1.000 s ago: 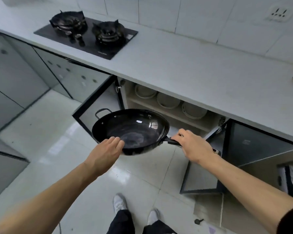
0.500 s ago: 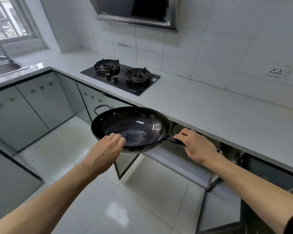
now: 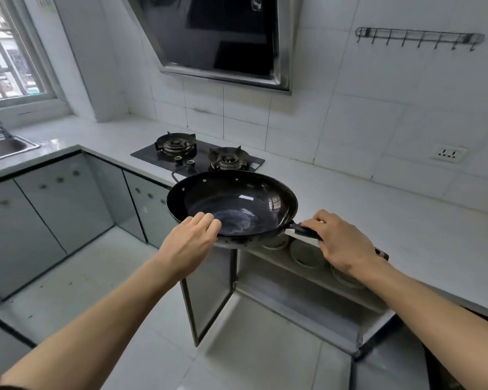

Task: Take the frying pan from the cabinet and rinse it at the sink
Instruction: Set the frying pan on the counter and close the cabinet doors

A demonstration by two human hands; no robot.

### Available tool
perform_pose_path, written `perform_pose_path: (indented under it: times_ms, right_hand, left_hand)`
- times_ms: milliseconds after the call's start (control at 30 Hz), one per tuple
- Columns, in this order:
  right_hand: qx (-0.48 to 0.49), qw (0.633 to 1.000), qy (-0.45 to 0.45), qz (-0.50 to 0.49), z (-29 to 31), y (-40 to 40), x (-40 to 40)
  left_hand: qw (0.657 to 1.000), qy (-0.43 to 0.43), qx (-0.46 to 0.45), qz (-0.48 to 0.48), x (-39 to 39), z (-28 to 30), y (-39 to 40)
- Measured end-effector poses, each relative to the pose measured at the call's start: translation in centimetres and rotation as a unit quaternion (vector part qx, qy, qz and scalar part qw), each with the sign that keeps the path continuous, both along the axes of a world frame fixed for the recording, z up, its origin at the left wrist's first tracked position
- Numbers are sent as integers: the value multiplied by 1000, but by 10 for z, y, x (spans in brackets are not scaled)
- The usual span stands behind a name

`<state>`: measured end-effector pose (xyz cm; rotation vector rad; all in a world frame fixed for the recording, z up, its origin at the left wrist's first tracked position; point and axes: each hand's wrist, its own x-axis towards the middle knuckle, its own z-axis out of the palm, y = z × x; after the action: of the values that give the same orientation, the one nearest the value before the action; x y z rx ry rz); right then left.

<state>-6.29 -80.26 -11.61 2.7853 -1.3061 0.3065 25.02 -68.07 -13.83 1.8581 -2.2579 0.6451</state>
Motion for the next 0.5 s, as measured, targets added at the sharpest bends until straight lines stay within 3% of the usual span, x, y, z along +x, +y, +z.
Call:
perform_pose_path:
  times_ms: [500]
  right_hand:
    - [40, 998, -11, -52, -30, -162, -4]
  left_hand:
    - [997, -38, 41, -45, 5, -10, -192]
